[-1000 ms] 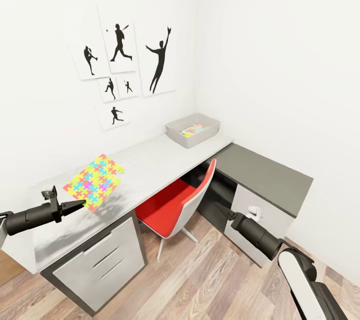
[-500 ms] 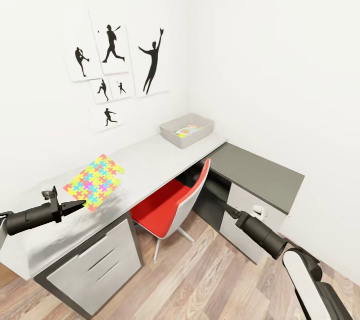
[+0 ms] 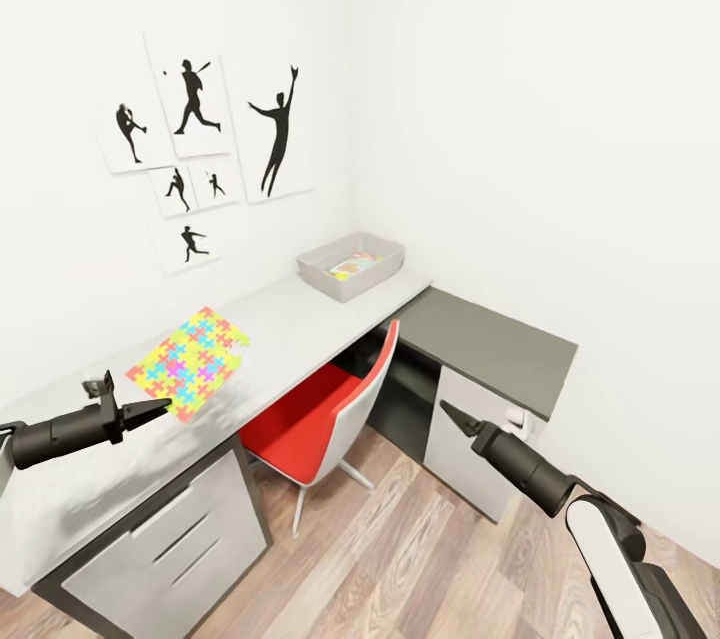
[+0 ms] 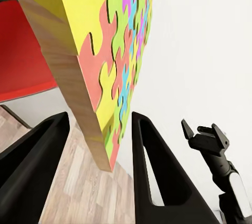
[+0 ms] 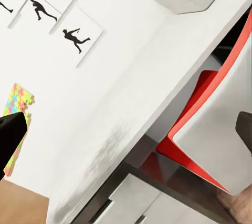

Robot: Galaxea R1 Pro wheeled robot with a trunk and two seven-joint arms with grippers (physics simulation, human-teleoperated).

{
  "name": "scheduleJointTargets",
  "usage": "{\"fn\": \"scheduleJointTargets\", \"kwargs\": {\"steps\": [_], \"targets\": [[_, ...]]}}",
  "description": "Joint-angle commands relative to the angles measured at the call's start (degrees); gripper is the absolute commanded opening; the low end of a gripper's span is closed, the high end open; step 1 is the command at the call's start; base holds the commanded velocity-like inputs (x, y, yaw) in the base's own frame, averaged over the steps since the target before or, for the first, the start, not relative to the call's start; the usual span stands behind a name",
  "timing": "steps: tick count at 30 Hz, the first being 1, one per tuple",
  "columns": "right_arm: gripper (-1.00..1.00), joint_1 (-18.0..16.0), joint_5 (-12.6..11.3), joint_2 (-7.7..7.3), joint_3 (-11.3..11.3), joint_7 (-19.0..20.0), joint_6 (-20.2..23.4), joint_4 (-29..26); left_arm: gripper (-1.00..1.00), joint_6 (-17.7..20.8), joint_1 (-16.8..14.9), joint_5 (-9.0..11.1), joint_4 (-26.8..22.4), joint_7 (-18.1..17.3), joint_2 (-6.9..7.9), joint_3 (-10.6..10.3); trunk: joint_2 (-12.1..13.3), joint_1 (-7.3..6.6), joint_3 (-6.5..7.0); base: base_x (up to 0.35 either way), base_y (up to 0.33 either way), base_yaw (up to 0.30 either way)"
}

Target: Put all the toys in the child's room - the three board games (two on the bed and one on the table), the two jigsaw puzzles on the table, and the tennis ball on the table - inside the toy box on the table in the child's room.

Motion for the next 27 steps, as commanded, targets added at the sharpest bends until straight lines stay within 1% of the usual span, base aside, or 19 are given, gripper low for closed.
{"fn": "scheduleJointTargets", "kwargs": {"steps": [1, 8, 16, 17, 19, 21, 22, 24, 25, 27], "targets": [[1.00, -0.05, -0.34, 0.00, -0.06, 0.04, 0.45, -0.04, -1.00, 0.57, -0.04, 0.04, -0.01, -0.15, 0.01, 0.01, -0.12, 0.04, -0.03, 0.000, 0.000, -0.084], [1.00, 0.01, -0.27, 0.01, -0.04, 0.06, 0.38, -0.09, -1.00, 0.41, -0.04, 0.02, -0.01, -1.13, -0.02, 0.01, -0.12, 0.04, 0.59, 0.000, 0.000, -0.078], [1.00, 0.02, -0.21, -0.06, -0.03, 0.09, 0.38, -0.14, -1.00, 0.31, -0.02, -0.03, -0.01, -1.39, -0.01, 0.01, -0.12, 0.04, 1.31, 0.000, 0.000, -0.058], [1.00, 0.02, -0.20, -0.07, -0.03, 0.26, 0.38, -0.25, -1.00, 0.31, -0.03, -0.04, -0.01, -1.39, 0.00, 0.01, -0.12, 0.04, 1.40, 0.000, 0.000, -0.007], [1.00, 0.02, -0.19, -0.21, -0.14, 1.91, 0.45, -0.84, -1.00, 0.25, -0.03, -0.04, -0.01, -1.39, 0.04, 0.01, -0.12, 0.04, 1.54, 0.029, 0.000, 0.045], [1.00, 0.31, -0.18, -0.87, -0.28, 5.79, 0.77, -2.21, -1.00, 0.22, -0.04, -0.03, -0.01, -1.40, 0.32, 0.01, -0.12, 0.04, 1.59, 0.105, -0.028, 0.017], [1.00, 0.99, -0.21, -1.81, -0.48, 7.77, 0.99, -2.78, -1.00, 0.22, -0.01, 0.01, -0.03, -1.41, 0.71, 0.01, -0.12, 0.04, 1.60, 0.186, -0.063, 0.007], [1.00, 1.69, -0.41, -3.31, -1.26, 9.16, 1.59, -4.08, -1.00, 0.22, 0.03, 0.05, -0.07, -1.80, 1.33, 0.01, -0.12, 0.04, 1.61, 0.225, -0.071, 0.004], [1.00, 1.95, -0.58, -4.20, -2.64, 9.65, 2.90, -5.40, -1.00, 0.17, 0.04, 0.05, -0.09, -3.19, 1.82, 0.01, -0.12, 0.04, 1.61, 0.149, -0.039, 0.001], [1.00, 2.10, -0.71, -4.58, -5.72, 9.83, 6.83, -6.21, -1.00, -0.02, 0.04, 0.04, -0.21, -6.60, 2.68, 0.01, -0.12, 0.04, 1.61, 0.078, -0.020, 0.001]]}}
